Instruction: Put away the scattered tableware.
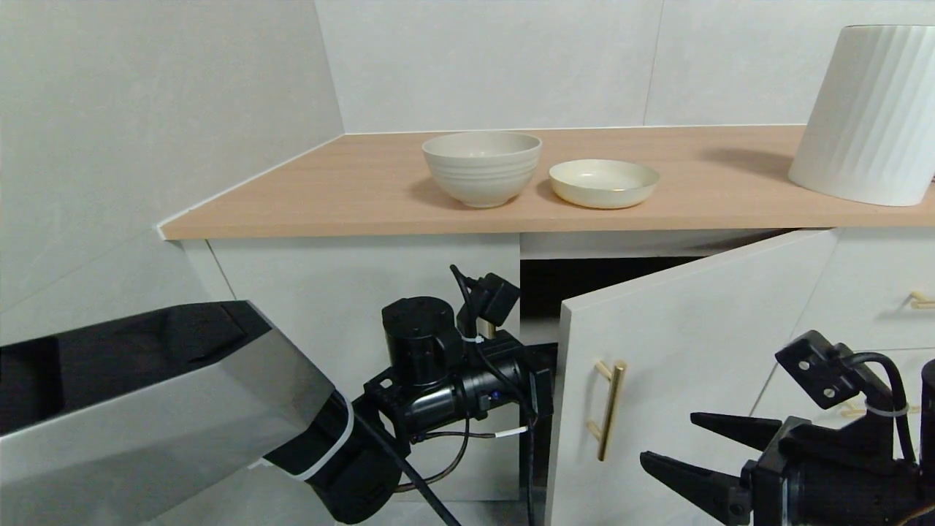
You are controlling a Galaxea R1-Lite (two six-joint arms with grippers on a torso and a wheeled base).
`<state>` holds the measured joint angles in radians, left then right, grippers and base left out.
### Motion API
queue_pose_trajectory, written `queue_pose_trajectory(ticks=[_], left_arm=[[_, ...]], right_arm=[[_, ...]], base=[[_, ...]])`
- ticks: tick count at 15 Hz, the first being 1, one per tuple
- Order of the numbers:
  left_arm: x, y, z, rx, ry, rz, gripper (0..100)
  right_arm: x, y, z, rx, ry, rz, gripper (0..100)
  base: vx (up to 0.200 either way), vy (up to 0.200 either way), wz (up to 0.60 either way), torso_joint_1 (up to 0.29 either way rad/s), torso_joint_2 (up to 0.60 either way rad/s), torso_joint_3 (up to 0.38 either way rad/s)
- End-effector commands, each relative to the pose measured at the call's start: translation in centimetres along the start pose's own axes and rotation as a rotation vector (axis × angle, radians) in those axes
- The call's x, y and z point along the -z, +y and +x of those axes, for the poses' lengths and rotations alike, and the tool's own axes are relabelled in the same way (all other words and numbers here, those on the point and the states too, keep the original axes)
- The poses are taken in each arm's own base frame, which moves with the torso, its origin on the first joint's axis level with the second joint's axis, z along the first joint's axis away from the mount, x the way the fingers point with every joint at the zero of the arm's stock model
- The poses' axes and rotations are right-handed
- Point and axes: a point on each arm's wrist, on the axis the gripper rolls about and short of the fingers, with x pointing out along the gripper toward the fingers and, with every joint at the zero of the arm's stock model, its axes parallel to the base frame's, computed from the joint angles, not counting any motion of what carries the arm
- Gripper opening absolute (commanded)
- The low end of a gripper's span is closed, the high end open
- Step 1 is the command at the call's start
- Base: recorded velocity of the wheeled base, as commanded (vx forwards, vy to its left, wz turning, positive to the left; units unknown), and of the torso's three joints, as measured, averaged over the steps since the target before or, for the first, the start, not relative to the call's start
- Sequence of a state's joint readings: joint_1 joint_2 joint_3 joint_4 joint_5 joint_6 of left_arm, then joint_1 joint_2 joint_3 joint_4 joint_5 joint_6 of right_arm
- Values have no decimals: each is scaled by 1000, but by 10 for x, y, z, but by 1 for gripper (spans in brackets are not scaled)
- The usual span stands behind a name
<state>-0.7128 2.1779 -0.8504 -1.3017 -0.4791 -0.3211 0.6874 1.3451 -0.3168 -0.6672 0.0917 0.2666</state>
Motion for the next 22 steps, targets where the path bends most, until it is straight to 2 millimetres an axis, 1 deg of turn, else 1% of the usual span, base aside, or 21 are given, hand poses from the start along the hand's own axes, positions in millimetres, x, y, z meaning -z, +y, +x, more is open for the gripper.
queue_pose_trajectory(ticks=[1,3,12,15,19,22], left_arm=[[-2,-1,0,5,-4,0,0],[-1,0,1,7,-2,-1,0],[0,4,6,8,-4,-1,0],[1,7,12,9,-12,4,0],[5,16,25,10,-21,8,0],[9,20,30,8,-19,6,0]], right_arm=[[1,2,-1,-14,4,-5,100],[2,3,-1,-15,6,-5,100],[2,4,-1,-21,6,-7,100],[2,4,-1,-21,6,-7,100],[2,4,-1,-21,6,-7,100],[2,4,-1,-22,6,-9,100]], base=[[-200,0,0,2,2,2],[-200,0,0,0,-2,5],[0,0,0,0,0,0],[-200,0,0,4,7,1],[0,0,0,0,0,0],[0,0,0,0,0,0]])
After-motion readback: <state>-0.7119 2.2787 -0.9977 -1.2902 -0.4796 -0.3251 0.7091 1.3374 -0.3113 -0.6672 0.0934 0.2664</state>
